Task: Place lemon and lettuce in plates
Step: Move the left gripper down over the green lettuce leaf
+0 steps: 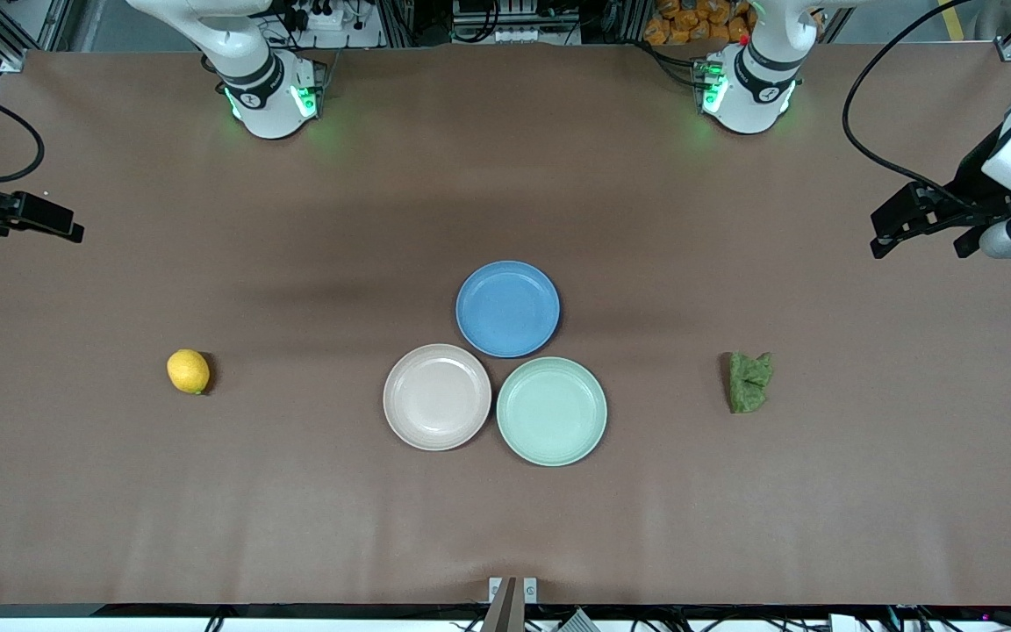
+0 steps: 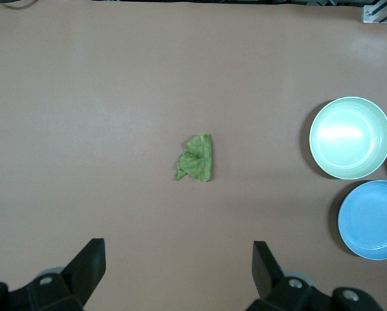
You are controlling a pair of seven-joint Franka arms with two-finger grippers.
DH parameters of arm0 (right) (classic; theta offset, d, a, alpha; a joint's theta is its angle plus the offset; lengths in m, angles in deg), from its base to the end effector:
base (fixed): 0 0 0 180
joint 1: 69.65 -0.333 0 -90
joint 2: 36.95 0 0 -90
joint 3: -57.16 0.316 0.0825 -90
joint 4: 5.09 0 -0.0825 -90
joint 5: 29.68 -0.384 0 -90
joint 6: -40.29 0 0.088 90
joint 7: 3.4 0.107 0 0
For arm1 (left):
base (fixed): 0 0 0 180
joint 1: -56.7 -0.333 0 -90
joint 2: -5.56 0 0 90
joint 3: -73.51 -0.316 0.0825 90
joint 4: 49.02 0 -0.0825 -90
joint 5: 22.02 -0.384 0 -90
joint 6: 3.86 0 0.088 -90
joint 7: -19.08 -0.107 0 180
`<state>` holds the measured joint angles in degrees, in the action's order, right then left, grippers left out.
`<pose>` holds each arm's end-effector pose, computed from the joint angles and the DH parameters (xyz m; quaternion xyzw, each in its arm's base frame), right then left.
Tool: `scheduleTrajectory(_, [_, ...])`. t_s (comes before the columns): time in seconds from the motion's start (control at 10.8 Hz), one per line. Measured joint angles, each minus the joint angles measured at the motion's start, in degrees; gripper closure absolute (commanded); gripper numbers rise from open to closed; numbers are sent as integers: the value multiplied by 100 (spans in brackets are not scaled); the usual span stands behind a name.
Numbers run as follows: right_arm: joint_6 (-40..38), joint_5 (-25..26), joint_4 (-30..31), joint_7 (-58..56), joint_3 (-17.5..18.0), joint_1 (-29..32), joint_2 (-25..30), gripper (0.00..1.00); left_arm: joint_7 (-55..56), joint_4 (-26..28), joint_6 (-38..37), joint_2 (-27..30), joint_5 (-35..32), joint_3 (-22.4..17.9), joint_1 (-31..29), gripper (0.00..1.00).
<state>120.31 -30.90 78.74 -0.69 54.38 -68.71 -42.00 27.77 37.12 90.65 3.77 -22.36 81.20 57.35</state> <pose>0.5618 -0.0327 0.6113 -0.9955 0.0550 0.0771 0.0091 0.5669 -0.0811 0.6465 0.9983 0.0031 0.0570 0.0076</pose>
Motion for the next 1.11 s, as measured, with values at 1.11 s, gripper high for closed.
scheduleTrajectory(1.11, [24,0,3,0,-2,0,-23,0,-77,878,1174,-825,1,29,2,0])
